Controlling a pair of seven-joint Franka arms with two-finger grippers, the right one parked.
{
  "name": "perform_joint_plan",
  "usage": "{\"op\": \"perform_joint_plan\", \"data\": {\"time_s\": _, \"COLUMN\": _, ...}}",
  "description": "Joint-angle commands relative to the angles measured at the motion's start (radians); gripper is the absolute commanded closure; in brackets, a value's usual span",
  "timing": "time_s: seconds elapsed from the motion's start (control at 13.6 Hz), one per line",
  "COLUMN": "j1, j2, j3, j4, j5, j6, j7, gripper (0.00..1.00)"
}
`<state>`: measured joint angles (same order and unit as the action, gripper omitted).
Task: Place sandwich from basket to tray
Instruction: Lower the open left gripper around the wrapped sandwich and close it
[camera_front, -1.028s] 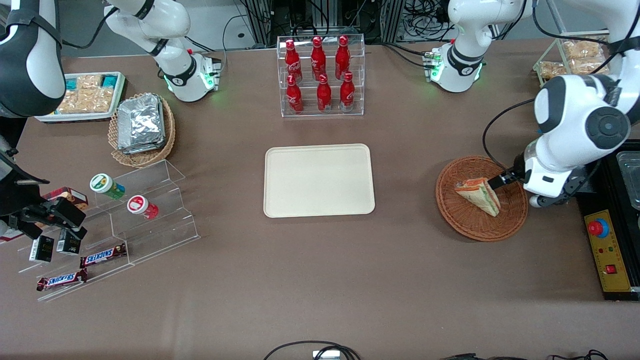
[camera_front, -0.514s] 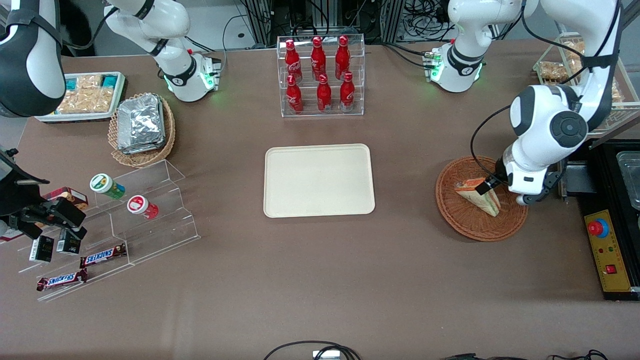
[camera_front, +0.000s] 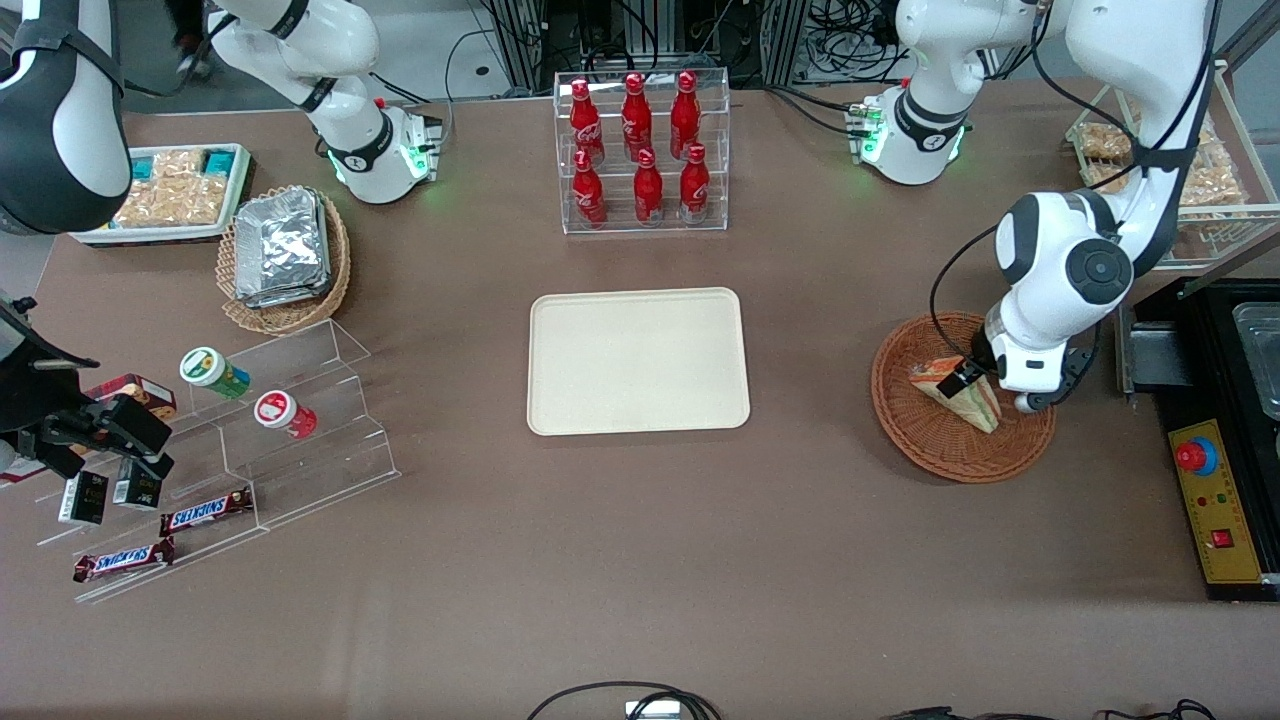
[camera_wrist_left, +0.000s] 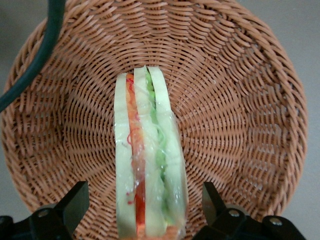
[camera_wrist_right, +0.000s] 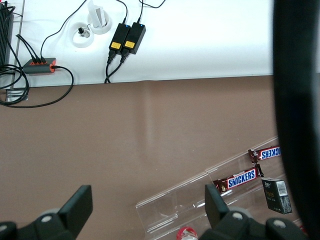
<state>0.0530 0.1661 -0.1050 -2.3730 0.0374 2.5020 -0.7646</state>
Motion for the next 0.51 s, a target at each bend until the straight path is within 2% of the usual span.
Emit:
{"op": "perform_joint_plan", "data": {"time_s": 0.0, "j1": 0.002, "j2": 0.035, "j3": 0.002, "j4": 0.0, "j5": 0.016, "j6": 0.05, "j7": -0.038, "gripper": 0.06}}
{"op": "perform_joint_plan", "data": {"time_s": 0.07, "j1": 0.001, "j2": 0.047, "j3": 0.002, "j4": 0.003, "j5": 0.016, "j6": 0.052, "j7": -0.053, "gripper": 0.26}}
{"op": "perform_joint_plan", "data": {"time_s": 0.15, "j1": 0.001, "j2": 0.05, "j3": 0.002, "j4": 0.004, "j5": 0.016, "j6": 0.06, "j7": -0.067, "gripper": 0.69}}
{"op": "perform_joint_plan", "data": {"time_s": 0.22, "j1": 0.001, "j2": 0.05, "j3": 0.002, "j4": 0.006, "j5": 0.016, "j6": 0.061, "j7": -0.071, "gripper": 1.0}}
{"op": "perform_joint_plan", "data": {"time_s": 0.44, "j1": 0.001, "j2": 0.032, "j3": 0.002, "j4": 0.014, "j5": 0.016, "j6": 0.051, "j7": -0.07, "gripper": 1.0}}
